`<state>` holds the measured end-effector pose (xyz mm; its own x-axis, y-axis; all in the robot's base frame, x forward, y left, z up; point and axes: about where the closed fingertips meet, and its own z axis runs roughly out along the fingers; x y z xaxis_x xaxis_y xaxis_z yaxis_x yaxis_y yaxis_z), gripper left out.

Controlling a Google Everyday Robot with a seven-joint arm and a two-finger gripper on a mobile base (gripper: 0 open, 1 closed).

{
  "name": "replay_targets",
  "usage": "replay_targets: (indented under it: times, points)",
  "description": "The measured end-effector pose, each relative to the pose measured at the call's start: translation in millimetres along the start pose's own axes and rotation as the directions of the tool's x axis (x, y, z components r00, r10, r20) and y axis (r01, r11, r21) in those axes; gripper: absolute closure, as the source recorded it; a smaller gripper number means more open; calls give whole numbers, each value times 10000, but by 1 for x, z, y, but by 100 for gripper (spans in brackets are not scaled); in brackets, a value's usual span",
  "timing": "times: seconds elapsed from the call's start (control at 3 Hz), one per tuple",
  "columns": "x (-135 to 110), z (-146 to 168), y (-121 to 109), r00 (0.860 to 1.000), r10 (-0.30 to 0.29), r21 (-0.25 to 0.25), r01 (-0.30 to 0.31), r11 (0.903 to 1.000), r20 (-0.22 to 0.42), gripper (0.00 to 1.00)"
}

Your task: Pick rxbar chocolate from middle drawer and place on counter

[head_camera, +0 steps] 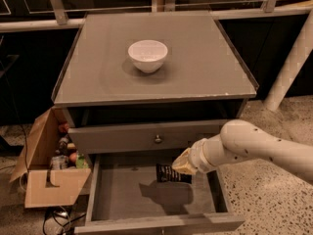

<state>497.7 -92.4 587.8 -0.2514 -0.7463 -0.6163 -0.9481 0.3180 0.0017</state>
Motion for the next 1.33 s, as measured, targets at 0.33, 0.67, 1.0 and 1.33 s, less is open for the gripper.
replay_targets:
  times: [0.33,0.67,1.0,1.33]
  points:
    - [-23,-32,2,9977,-658,462,665,9967,-159,100]
    - [-23,-32,2,9977,-657,459,663,9967,-157,100]
    - [-23,-30,0,9983,-581,264,580,9980,37,100]
    - [-36,-68,-10,9969,-787,714,787,9943,-38,100]
